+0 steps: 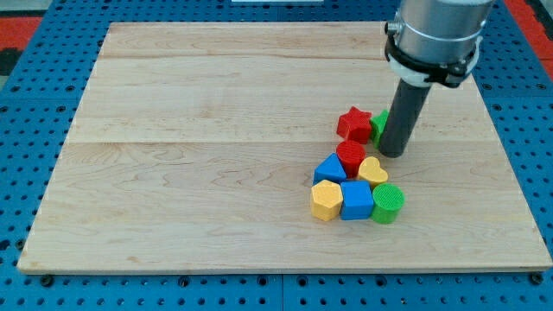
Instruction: Separate the group of blocks from the green circle
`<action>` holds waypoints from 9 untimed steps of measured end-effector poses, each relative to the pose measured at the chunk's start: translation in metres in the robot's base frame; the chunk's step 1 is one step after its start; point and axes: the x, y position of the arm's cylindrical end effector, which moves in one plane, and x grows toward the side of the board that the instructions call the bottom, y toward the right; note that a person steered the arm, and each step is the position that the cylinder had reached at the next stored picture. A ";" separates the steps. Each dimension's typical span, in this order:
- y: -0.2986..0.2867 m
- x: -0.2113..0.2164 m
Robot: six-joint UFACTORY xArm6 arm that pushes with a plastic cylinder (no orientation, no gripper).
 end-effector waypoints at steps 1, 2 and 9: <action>0.034 -0.009; 0.063 -0.059; -0.137 0.154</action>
